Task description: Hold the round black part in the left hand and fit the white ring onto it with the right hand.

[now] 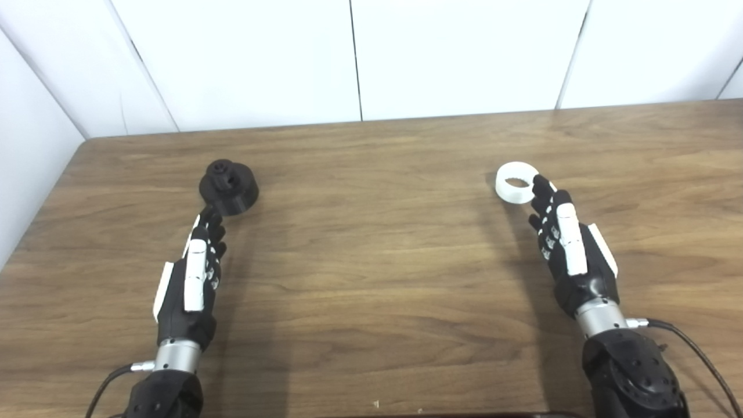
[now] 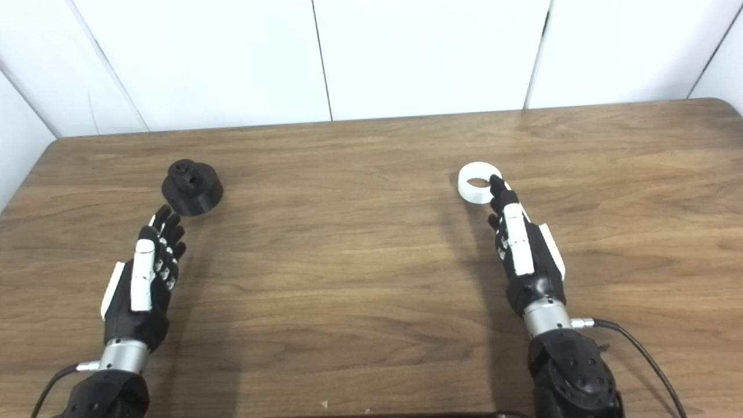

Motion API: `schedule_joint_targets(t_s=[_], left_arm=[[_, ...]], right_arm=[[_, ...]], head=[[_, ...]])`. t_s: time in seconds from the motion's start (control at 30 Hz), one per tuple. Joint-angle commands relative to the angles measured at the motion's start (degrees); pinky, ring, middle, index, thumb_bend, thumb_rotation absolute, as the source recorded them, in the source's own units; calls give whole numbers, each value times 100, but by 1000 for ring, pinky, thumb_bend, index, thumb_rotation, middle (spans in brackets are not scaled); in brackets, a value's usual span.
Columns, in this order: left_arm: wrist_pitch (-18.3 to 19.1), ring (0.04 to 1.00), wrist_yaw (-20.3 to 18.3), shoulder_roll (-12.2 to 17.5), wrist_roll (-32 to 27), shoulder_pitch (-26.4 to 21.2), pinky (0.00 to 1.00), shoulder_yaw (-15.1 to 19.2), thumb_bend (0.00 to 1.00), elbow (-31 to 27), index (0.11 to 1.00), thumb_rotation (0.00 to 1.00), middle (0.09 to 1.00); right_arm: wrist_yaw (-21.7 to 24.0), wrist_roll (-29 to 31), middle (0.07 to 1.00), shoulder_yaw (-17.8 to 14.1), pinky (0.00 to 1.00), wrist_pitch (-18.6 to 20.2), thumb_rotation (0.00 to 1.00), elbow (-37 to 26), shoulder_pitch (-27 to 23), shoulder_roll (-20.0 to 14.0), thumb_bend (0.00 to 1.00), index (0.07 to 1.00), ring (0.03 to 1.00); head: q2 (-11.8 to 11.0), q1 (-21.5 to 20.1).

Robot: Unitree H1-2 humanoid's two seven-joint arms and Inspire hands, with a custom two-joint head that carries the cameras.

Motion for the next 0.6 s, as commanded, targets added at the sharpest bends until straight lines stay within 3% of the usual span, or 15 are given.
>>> schedule_joint_targets(t_s=[0.0,0.57], left_arm=[[-151,1000,28,67,25,-172,1000,3,492,-137,1000,1000,1000],[-80,1000,-10,109,-20,-137,1000,9,515,-172,1000,1000,1000]], right_arm=[[-17,11,983,20,1000,-130,1000,-118,-210,36,487,948,1000],[9,79,985,1,1000,-196,1000,-89,-171,33,492,948,1000]], head=[[1,5],[-11,23]])
